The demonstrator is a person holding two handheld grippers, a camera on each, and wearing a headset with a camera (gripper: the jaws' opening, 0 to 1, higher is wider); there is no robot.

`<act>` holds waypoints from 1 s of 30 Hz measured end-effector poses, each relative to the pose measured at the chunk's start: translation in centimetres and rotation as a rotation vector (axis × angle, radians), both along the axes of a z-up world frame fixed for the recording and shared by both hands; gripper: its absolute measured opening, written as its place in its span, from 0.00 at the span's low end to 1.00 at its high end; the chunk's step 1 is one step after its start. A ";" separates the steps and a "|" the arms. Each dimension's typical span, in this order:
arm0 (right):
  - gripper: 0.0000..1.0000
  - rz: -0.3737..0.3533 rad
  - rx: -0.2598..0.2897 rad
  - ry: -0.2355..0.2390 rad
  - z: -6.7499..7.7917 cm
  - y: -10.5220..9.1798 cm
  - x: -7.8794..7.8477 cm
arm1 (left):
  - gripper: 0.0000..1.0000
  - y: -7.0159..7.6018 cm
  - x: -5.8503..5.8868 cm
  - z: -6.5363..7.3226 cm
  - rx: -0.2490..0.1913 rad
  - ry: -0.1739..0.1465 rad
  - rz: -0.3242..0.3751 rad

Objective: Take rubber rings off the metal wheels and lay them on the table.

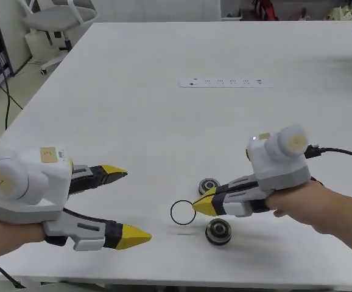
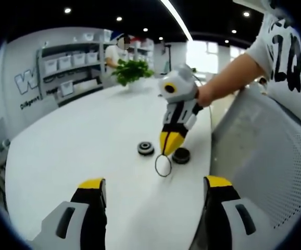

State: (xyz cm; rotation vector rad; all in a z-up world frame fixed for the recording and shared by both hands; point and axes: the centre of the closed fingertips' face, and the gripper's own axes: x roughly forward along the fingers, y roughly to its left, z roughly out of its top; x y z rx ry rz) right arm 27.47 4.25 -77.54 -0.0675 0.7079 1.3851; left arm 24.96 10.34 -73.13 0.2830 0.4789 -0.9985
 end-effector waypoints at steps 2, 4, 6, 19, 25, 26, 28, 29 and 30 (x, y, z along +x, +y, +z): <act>0.00 -0.004 -0.013 -0.004 -0.4 0.1 0.1 | 0.77 0.0 -0.1 -0.1 0.001 0.003 -0.001; 0.00 -0.004 -0.029 -0.010 -0.9 0.3 0.2 | 0.77 -0.1 -0.3 -0.2 0.004 0.004 -0.005; 0.00 -0.004 -0.046 -0.023 -1.4 0.4 0.3 | 0.77 -0.1 -0.3 -0.3 0.006 0.006 -0.007; 0.04 -0.020 -0.070 -0.059 -2.1 0.4 0.7 | 0.77 0.2 -0.3 -0.6 0.018 0.011 -0.015; 0.07 -0.027 -0.047 -0.051 -1.8 0.0 0.8 | 0.77 0.4 -0.1 -0.8 0.021 0.010 -0.018; 0.08 -0.027 -0.045 -0.053 -1.8 -0.1 0.7 | 0.77 0.4 -0.1 -0.8 0.024 0.010 -0.020; 0.09 -0.029 -0.039 -0.053 -1.5 -0.2 0.8 | 0.77 0.3 -0.1 -0.9 0.028 0.008 -0.026; 0.10 -0.030 -0.036 -0.053 -1.4 -0.3 0.9 | 0.76 0.2 0.0 -0.8 0.030 0.007 -0.030; 0.11 -0.029 -0.027 -0.056 -1.1 -0.3 0.9 | 0.76 0.1 0.0 -0.8 0.030 0.006 -0.033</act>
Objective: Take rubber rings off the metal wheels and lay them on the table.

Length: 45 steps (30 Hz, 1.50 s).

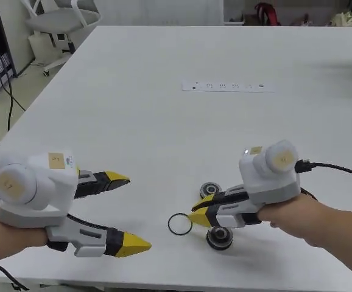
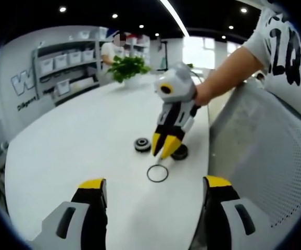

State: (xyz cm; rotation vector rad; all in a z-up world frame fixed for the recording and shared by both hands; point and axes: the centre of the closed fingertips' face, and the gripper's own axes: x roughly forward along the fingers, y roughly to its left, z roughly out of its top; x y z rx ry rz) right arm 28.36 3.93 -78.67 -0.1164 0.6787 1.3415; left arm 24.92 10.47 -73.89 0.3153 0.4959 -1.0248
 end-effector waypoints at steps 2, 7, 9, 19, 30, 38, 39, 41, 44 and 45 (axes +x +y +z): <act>0.11 -0.005 0.003 -0.001 0.3 -0.2 0.2 | 0.76 -0.2 0.1 0.2 -0.001 -0.003 -0.005; 0.14 -0.031 0.035 -0.009 1.3 -0.8 0.8 | 0.74 -0.5 0.1 0.3 0.000 0.000 -0.016; 0.14 -0.035 0.043 -0.014 1.9 -1.2 0.9 | 0.73 -0.7 0.1 0.4 0.002 0.000 -0.022; 0.16 -0.072 0.080 -0.029 3.5 -3.2 1.0 | 0.72 -2.2 0.6 0.9 0.004 -0.006 -0.055; 0.17 -0.090 0.086 -0.053 3.8 -5.5 1.3 | 0.71 -3.7 1.3 1.1 -0.003 -0.012 -0.091; 0.20 -0.087 0.087 -0.061 3.8 -6.5 0.5 | 0.70 -4.4 1.6 1.2 -0.007 -0.012 -0.110; 0.20 -0.086 0.086 -0.063 3.7 -6.6 0.4 | 0.70 -4.5 1.6 1.2 -0.014 -0.010 -0.113; 0.21 -0.083 0.090 -0.064 3.7 -6.8 0.1 | 0.69 -4.7 1.6 1.3 -0.019 -0.005 -0.116; 0.22 -0.078 0.095 -0.062 3.5 -7.0 -0.3 | 0.68 -5.1 1.5 1.1 -0.014 0.002 -0.128; 0.22 -0.073 0.096 -0.062 3.4 -7.0 -0.5 | 0.67 -5.2 1.4 0.9 -0.011 0.005 -0.133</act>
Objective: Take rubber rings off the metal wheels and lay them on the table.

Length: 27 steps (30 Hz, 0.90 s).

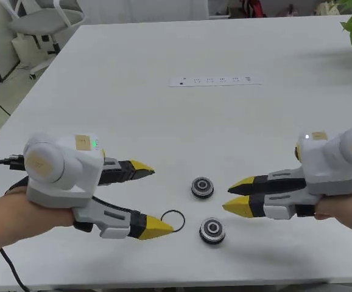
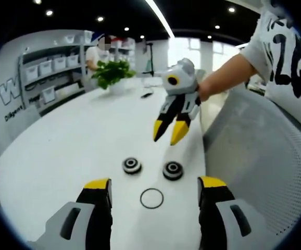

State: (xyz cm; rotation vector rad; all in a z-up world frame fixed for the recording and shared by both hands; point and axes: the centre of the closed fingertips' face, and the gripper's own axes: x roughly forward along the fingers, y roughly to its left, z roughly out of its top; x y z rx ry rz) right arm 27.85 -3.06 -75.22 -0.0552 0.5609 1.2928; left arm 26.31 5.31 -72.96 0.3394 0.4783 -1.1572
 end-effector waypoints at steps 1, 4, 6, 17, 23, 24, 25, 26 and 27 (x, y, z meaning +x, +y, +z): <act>0.23 0.006 -0.001 -0.002 -0.1 0.0 -0.2 | 0.66 -0.2 -0.1 -0.2 0.005 0.005 -0.008; 0.23 0.019 -0.007 -0.003 -0.5 0.0 -0.7 | 0.64 -0.6 -0.4 -0.5 0.015 0.013 -0.026; 0.23 0.026 -0.013 -0.002 -0.8 0.0 -0.9 | 0.64 -0.9 -0.6 -0.7 0.017 0.018 -0.036; 0.24 0.082 -0.075 -0.020 -3.0 -0.5 -2.1 | 0.61 -3.0 -1.0 -1.5 0.032 0.041 -0.092; 0.24 0.090 -0.094 -0.030 -3.8 -0.7 -2.2 | 0.60 -4.2 -1.3 -2.2 0.038 0.061 -0.121; 0.24 0.091 -0.098 -0.031 -3.9 -0.7 -2.2 | 0.60 -4.4 -1.3 -2.3 0.038 0.065 -0.124; 0.24 0.091 -0.100 -0.031 -4.1 -0.6 -2.3 | 0.60 -4.6 -1.4 -2.4 0.040 0.068 -0.130; 0.24 0.092 -0.103 -0.031 -4.2 -0.6 -2.3 | 0.59 -4.7 -1.5 -2.6 0.043 0.070 -0.134; 0.24 0.094 -0.105 -0.032 -4.4 -0.5 -2.4 | 0.59 -4.8 -1.5 -2.7 0.045 0.073 -0.136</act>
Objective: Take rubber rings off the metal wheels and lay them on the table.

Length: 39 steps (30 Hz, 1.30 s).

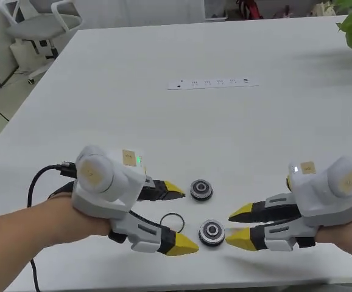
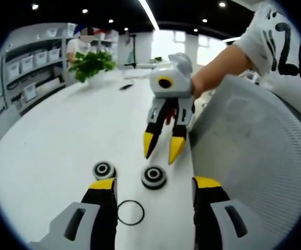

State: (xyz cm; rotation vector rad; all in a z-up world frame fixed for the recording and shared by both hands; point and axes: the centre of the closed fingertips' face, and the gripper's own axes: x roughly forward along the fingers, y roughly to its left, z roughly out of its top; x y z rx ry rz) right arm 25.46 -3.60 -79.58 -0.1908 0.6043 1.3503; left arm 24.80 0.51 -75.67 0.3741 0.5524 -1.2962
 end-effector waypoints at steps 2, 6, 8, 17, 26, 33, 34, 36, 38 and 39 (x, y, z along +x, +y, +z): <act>0.24 0.004 -0.003 -0.004 -0.2 0.1 -0.1 | 0.58 -0.2 0.0 -0.4 0.004 0.011 -0.003; 0.25 0.010 -0.008 -0.012 -0.7 0.6 -0.3 | 0.56 -0.5 -0.2 -0.9 0.007 0.031 -0.004; 0.25 0.015 -0.011 -0.023 -0.9 0.8 -0.4 | 0.55 -0.7 -0.3 -1.3 0.011 0.038 -0.005; 0.25 0.033 -0.021 -0.032 -1.2 1.1 -0.5 | 0.51 -1.6 -0.5 -2.1 0.019 0.057 -0.018; 0.25 0.035 -0.022 -0.033 -1.2 1.3 -0.6 | 0.46 -2.4 -0.5 -2.7 0.023 0.078 -0.018; 0.25 0.029 -0.017 -0.029 -1.2 1.4 -0.7 | 0.43 -2.9 -0.6 -3.0 0.019 0.091 -0.014; 0.25 0.028 -0.016 -0.028 -1.2 1.3 -0.6 | 0.43 -2.9 -0.6 -3.0 0.020 0.093 -0.015; 0.25 0.028 -0.015 -0.028 -1.2 1.3 -0.7 | 0.41 -3.1 -0.7 -3.1 0.020 0.097 -0.015; 0.25 0.027 -0.016 -0.027 -1.2 1.3 -0.6 | 0.40 -3.1 -0.6 -3.1 0.018 0.102 -0.010; 0.25 0.027 -0.016 -0.027 -1.2 1.3 -0.6 | 0.40 -3.1 -0.5 -3.2 0.017 0.106 -0.005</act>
